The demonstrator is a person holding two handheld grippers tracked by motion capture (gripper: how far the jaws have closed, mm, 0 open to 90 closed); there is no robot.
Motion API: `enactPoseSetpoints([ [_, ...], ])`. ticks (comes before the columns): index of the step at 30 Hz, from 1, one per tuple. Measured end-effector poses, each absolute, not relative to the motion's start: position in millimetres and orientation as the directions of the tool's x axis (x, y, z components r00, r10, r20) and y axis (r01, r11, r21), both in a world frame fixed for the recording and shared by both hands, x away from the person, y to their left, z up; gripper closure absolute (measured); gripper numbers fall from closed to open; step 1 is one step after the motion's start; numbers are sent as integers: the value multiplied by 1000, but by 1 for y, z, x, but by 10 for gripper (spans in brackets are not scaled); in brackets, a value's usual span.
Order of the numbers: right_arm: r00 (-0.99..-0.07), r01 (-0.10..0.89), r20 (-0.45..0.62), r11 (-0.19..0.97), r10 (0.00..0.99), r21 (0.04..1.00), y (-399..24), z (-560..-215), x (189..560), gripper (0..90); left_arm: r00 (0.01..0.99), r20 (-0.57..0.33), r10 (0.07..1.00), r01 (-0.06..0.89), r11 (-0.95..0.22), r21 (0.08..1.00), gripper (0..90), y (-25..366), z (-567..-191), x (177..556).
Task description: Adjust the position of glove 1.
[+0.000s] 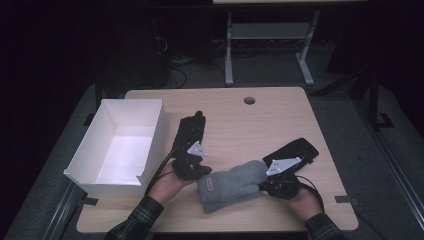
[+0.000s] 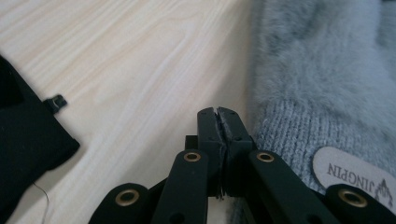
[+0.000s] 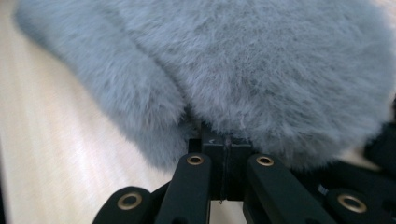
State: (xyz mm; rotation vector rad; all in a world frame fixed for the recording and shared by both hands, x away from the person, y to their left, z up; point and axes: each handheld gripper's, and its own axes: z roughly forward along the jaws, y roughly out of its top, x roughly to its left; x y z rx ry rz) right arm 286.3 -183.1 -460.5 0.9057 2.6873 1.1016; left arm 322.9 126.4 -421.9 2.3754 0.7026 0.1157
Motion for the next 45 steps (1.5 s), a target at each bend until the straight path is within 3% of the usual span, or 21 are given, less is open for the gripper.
enactPoseSetpoints([
  [13, -798, 484, 85, 549, 597, 682, -154, -461, 335, 900, 838, -110, 535, 481, -629, 611, 831, 134, -426, 311],
  [15, -796, 482, 90, 536, 599, 693, -158, -455, 333, 871, 828, -117, 548, 492, -609, 622, 795, 138, -424, 311],
  [16, -791, 484, 97, 520, 604, 704, -168, -448, 328, 790, 821, -122, 558, 498, -594, 632, 762, 140, -422, 310],
  [19, -786, 486, 107, 503, 608, 714, -176, -443, 323, 725, 810, -125, 573, 502, -568, 652, 723, 145, -417, 306],
  [21, -794, 481, 119, 495, 597, 723, -184, -434, 312, 664, 803, -120, 583, 497, -545, 676, 638, 150, -412, 300],
  [29, -841, 435, 146, 490, 521, 755, -175, -418, 281, 634, 792, -141, 594, 496, -492, 716, 581, 160, -403, 290],
  [32, -880, 393, 148, 515, 452, 762, -151, -416, 270, 614, 795, -154, 586, 500, -491, 714, 571, 159, -408, 286],
  [40, -902, 375, 152, 560, 405, 739, -118, -427, 268, 600, 823, -163, 544, 480, -514, 711, 538, 155, -413, 286],
  [44, -906, 373, 144, 592, 398, 714, -107, -435, 271, 650, 834, -154, 530, 475, -547, 689, 568, 150, -420, 287],
  [45, -907, 375, 146, 601, 394, 706, -105, -439, 272, 746, 833, -161, 529, 478, -543, 690, 583, 149, -421, 287],
])
